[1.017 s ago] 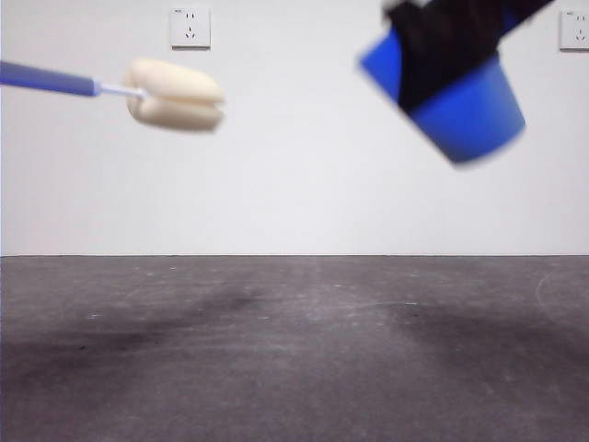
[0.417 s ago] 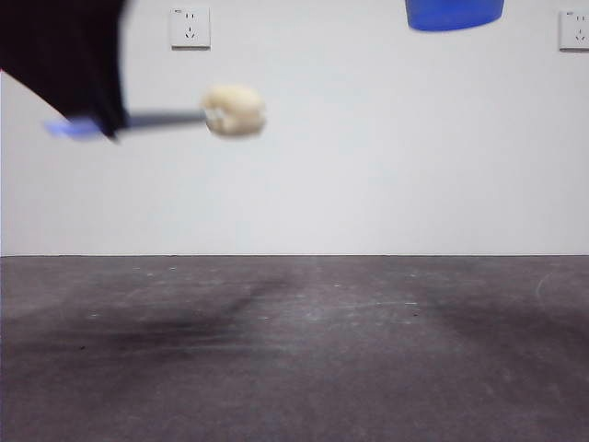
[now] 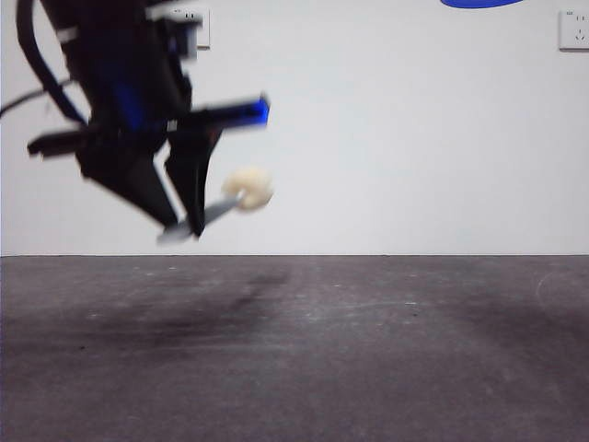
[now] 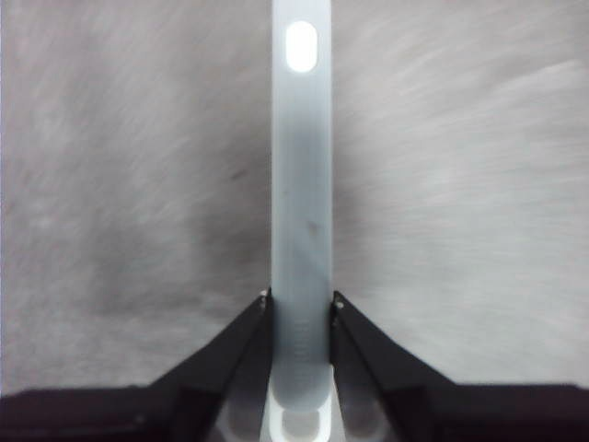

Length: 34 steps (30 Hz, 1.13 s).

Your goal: Pick up the cup brush,pick up the cup,insert the brush into the cup,clean the cup,put the cup brush back,put the cup back to the fixed position on the table

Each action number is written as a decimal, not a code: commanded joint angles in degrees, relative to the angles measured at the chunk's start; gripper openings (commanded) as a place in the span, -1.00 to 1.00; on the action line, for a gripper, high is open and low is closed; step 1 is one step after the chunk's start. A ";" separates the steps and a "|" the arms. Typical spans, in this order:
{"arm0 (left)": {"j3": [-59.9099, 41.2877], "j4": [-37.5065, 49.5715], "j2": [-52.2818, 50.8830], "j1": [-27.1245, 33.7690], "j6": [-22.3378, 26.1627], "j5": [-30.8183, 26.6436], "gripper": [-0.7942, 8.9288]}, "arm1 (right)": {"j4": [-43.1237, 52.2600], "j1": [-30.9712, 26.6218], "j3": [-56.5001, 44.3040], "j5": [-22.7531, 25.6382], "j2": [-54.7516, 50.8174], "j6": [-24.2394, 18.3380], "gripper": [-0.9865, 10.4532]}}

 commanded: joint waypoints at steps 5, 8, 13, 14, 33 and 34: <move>-0.17 4.63 7.34 2.10 -2.29 2.47 -0.85 | 0.50 0.02 0.17 -0.04 -0.22 0.87 -0.85; -0.17 6.45 9.18 2.14 -2.29 2.43 -0.85 | 0.50 0.02 0.17 -0.04 0.00 1.07 -0.85; -0.17 9.14 12.02 2.14 -2.23 2.97 -0.85 | -0.20 0.02 0.17 -0.02 0.09 2.86 -0.85; -0.17 9.29 12.52 2.14 -2.23 3.37 -0.85 | -0.33 0.02 0.17 -0.02 0.09 2.86 -0.85; -0.17 8.22 15.39 2.10 -1.49 6.40 0.01 | -1.29 0.02 0.17 -0.02 1.49 4.52 -0.85; -0.17 7.82 15.19 2.10 -1.09 6.95 0.01 | -1.27 0.00 0.17 -0.02 1.92 4.52 -0.85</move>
